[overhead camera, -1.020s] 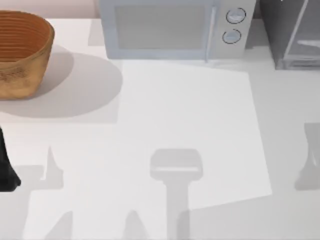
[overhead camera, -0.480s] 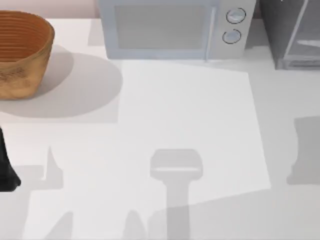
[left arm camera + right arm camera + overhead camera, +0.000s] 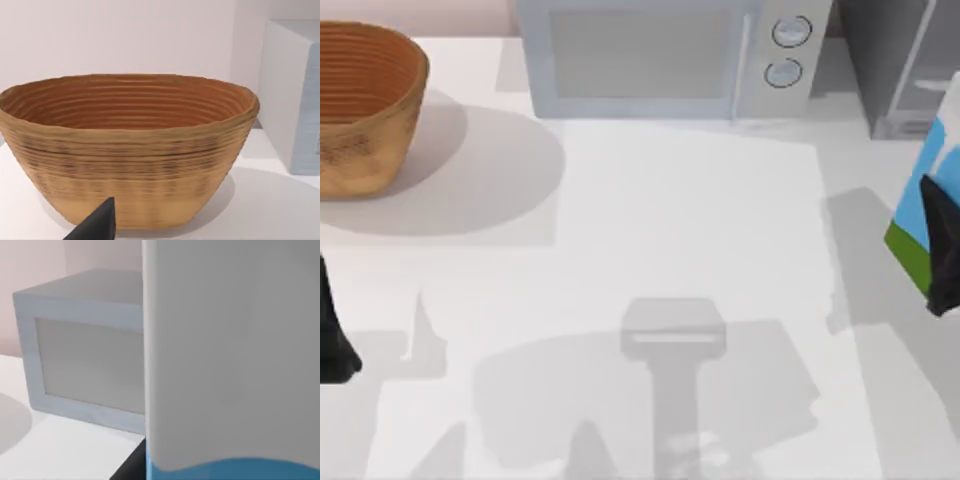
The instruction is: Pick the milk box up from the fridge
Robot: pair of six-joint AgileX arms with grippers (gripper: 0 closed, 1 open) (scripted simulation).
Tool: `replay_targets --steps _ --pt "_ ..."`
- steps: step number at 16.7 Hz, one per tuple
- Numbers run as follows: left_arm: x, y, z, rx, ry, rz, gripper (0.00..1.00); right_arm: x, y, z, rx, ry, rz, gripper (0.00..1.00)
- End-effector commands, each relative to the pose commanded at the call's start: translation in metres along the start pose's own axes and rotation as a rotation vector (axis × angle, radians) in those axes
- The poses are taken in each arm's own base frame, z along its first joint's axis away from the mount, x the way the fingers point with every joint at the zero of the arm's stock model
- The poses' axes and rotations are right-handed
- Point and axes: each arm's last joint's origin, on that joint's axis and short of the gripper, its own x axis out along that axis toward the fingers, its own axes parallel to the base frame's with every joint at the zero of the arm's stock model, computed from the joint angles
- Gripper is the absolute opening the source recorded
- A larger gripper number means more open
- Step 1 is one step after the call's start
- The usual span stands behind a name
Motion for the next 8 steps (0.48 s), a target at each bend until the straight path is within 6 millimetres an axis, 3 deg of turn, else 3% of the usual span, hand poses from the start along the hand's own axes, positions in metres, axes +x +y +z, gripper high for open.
replay_targets --steps 4,8 --pt "0.000 0.000 0.000 0.000 0.000 0.000 1.00 0.043 0.023 -0.017 0.008 0.024 0.155 0.00" --pt "0.000 0.000 0.000 0.000 0.000 0.000 1.00 0.073 0.049 -0.039 0.009 0.016 0.287 0.00"
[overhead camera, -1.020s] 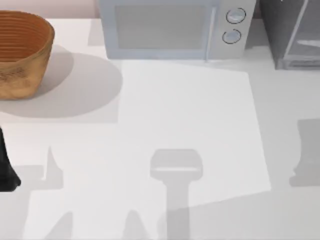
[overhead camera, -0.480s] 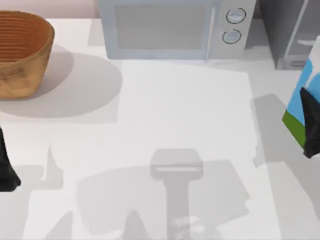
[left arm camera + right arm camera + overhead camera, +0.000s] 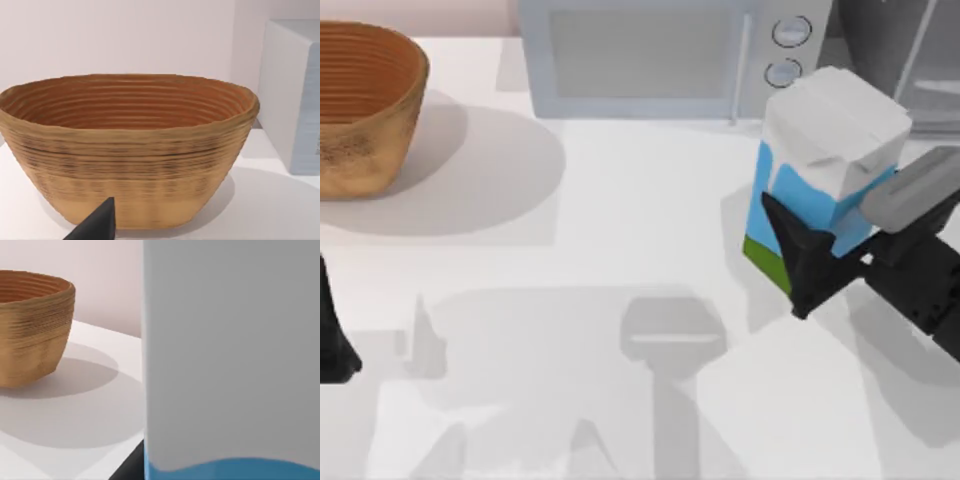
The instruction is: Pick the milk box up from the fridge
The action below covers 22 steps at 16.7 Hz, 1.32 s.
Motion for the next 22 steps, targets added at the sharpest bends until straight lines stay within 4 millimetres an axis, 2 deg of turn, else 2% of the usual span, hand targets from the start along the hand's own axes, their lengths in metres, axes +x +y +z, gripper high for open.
replay_targets --steps 5,13,22 --pt "0.000 0.000 0.000 0.000 0.000 0.000 1.00 0.025 0.017 -0.023 -0.008 -0.019 0.101 0.00" --pt "0.000 0.000 0.000 0.000 0.000 0.000 1.00 0.029 0.018 -0.029 -0.007 -0.014 0.108 0.00" --pt "0.000 0.000 0.000 0.000 0.000 0.000 1.00 0.080 0.026 -0.060 -0.009 -0.021 0.113 0.00"
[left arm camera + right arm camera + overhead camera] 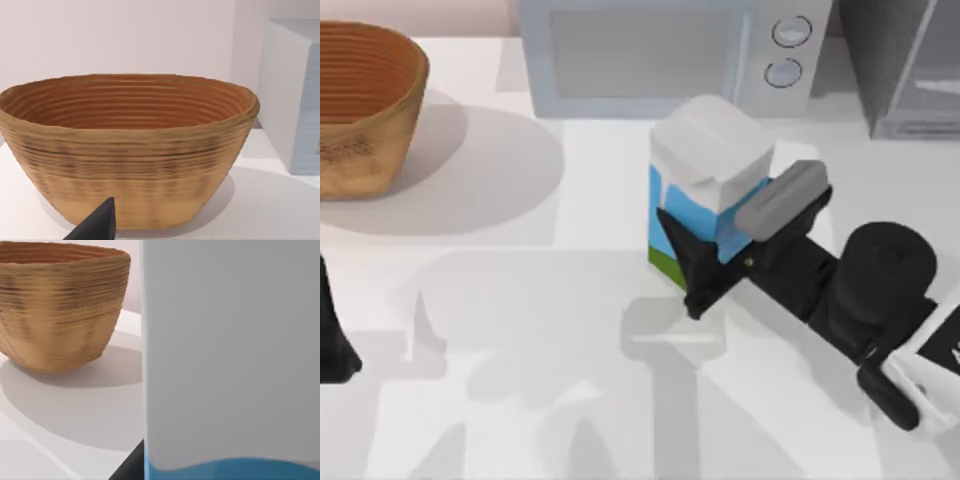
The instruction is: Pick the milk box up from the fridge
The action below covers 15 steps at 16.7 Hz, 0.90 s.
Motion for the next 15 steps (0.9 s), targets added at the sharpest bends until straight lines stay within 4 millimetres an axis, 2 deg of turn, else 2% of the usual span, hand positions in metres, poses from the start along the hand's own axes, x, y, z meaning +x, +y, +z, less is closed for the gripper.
replay_targets --steps 5,15 --pt "0.0000 0.0000 0.0000 0.000 0.000 0.000 1.00 0.0019 0.0002 -0.0013 0.000 -0.001 0.000 0.00" --pt "0.0000 0.0000 0.0000 0.000 0.000 0.000 1.00 0.0019 0.0002 -0.0013 0.000 -0.001 0.000 0.75"
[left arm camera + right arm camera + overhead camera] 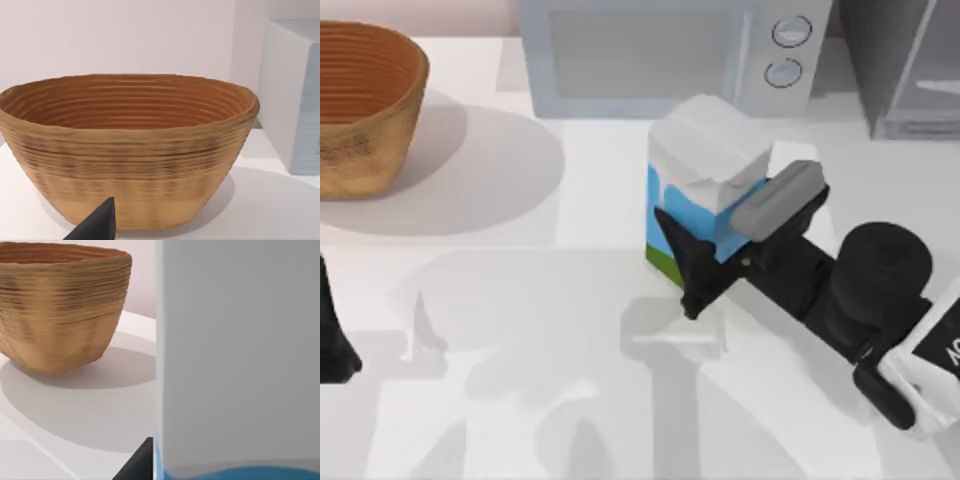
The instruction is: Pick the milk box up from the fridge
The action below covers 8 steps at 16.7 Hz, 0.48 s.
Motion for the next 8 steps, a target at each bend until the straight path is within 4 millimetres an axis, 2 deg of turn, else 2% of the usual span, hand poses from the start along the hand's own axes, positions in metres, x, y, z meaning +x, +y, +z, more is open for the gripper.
replay_targets --steps 3,8 --pt "0.0000 0.0000 0.0000 0.000 0.000 0.000 1.00 0.0000 0.0000 0.0000 0.000 0.000 0.000 0.98" --pt "0.0000 0.0000 0.0000 0.000 0.000 0.000 1.00 0.0000 0.0000 0.0000 0.000 0.000 0.000 1.00"
